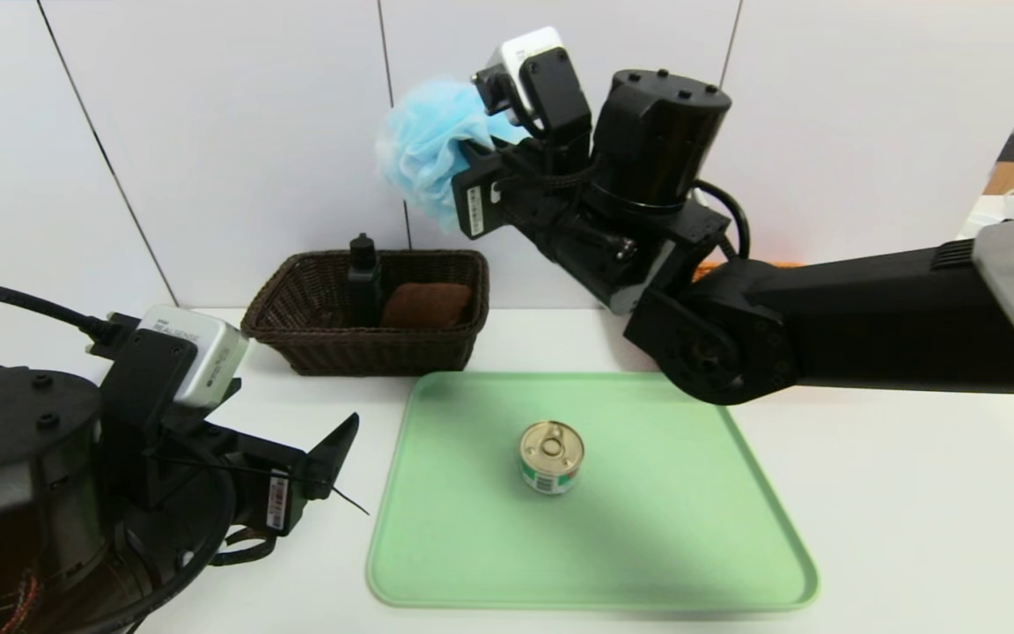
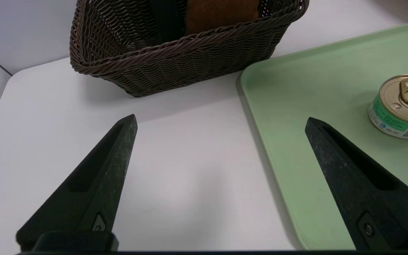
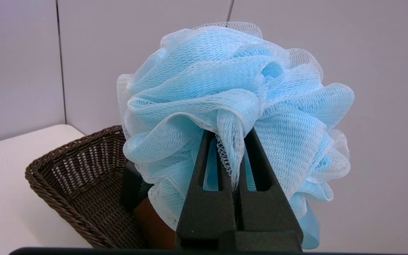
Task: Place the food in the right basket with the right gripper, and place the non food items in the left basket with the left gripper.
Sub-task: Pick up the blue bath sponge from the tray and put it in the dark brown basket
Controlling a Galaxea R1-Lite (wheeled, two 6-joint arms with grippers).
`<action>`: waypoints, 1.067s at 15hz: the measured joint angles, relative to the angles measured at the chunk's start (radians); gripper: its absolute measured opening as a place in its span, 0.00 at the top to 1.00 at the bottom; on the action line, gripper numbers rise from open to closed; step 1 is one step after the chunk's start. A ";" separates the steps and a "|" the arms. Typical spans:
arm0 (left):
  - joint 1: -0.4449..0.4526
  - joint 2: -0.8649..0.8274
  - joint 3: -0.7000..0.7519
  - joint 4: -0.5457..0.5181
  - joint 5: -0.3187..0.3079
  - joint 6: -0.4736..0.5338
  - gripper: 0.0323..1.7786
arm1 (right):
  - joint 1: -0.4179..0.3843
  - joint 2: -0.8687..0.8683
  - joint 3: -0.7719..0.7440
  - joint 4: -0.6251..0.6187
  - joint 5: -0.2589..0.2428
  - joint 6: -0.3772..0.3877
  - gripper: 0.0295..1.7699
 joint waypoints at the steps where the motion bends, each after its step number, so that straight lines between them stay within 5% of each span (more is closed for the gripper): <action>1: 0.000 0.000 0.001 0.000 0.001 0.000 0.05 | 0.009 0.029 -0.036 0.008 -0.004 0.001 0.97; 9: 0.000 -0.001 0.005 0.000 0.001 -0.003 0.05 | 0.046 0.212 -0.325 0.131 -0.042 0.004 0.97; 16: 0.000 0.000 0.011 0.000 0.000 -0.005 0.05 | 0.041 0.280 -0.361 0.183 -0.046 0.003 0.97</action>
